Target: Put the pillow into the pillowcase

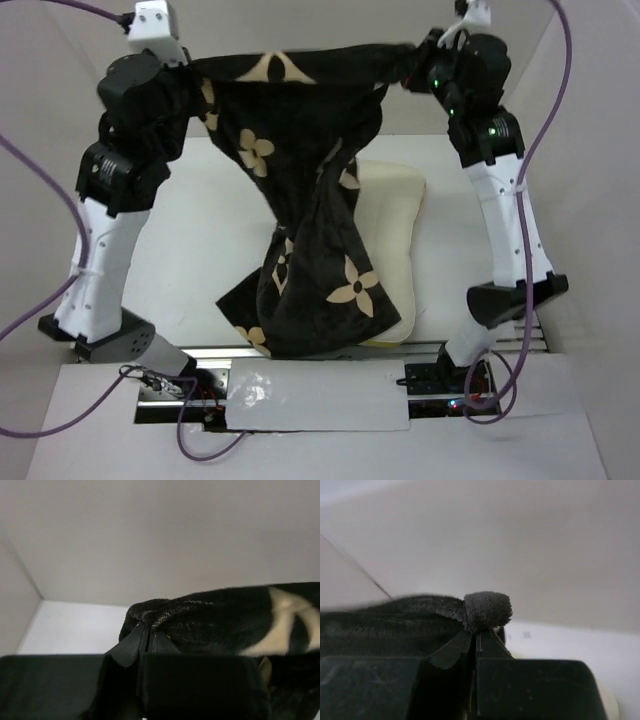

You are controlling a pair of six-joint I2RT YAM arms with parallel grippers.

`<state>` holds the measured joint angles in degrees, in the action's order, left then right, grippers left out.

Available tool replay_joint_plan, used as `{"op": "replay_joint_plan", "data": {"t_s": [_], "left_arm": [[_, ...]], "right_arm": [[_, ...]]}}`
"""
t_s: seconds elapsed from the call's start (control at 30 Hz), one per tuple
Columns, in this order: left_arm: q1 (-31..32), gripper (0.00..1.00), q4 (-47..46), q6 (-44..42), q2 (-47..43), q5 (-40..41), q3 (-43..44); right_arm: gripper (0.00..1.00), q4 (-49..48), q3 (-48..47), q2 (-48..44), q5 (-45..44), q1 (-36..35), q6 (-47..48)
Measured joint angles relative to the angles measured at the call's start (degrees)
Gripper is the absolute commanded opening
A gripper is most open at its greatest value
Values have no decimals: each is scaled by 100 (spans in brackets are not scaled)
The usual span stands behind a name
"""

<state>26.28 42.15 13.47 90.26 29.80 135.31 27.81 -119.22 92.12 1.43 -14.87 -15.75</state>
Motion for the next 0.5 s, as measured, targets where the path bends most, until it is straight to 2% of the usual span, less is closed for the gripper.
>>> {"op": "replay_joint_plan", "data": {"t_s": [0.07,0.13,0.27,0.37,0.5], "left_arm": [[-2,0,-516,-507,-527,297,-575],[72,0,-970,-964,-942,525,-855],[415,0,-1921,-1827,-1432,782,-743],[763,0,-2330,-2271,-1738,695,-638],[1003,0,-2745,-2677,-2253,417,-957]], "right_arm": [[0,-146,-1054,509,164,24,50],[0,-348,-1534,675,380,17,66],[0,-863,-1600,411,787,-76,72],[0,-1174,-1493,-37,1154,-122,87],[0,-1434,-1392,-647,1530,-140,111]]}}
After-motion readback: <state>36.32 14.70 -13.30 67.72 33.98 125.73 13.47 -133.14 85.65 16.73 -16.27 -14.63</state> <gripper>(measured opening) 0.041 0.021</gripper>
